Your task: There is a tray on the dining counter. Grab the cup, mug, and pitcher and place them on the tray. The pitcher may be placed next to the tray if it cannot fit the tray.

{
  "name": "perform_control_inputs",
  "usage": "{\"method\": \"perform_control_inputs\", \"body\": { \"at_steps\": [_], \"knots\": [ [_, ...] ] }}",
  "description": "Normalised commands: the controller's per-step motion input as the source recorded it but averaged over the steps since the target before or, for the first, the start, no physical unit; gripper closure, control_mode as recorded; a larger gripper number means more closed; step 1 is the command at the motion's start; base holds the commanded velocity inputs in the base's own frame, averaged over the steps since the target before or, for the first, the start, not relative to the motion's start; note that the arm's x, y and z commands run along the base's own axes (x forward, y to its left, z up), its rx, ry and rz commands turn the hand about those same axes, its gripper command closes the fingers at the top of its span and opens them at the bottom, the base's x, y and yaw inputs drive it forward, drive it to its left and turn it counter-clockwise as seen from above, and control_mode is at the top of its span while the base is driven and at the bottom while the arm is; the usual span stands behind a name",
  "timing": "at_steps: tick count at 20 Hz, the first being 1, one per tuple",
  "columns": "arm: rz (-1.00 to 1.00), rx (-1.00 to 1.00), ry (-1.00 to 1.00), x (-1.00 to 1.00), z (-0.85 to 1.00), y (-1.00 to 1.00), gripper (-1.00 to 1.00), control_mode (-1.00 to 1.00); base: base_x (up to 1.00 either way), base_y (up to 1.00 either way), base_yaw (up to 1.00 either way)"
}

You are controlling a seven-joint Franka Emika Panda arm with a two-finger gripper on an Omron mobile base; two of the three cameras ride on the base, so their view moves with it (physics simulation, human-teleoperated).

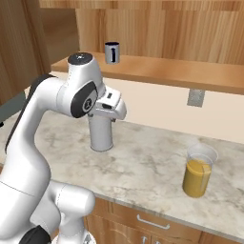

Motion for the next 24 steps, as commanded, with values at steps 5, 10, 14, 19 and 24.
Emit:
{"method": "perform_control_inputs", "body": {
  "at_steps": [5,10,14,19,24],
  "knots": [
    [0.12,0.00,-0.38,0.00,0.31,0.00,-1.00,-1.00,0.00,0.00,0.00],
    [0.09,0.00,-0.33,-0.02,0.15,0.00,-1.00,-1.00,0.00,0.00,0.00],
    [0.08,0.00,-0.31,-0.01,0.09,0.00,-1.00,-1.00,0.00,0.00,0.00],
    [0.07,0.00,-0.24,0.00,0.08,0.00,-1.00,-1.00,0.00,0.00,0.00],
    [0.02,0.00,-0.01,0.00,0.40,0.00,-1.00,-1.00,0.00,0.00,0.00]
  ]
}}
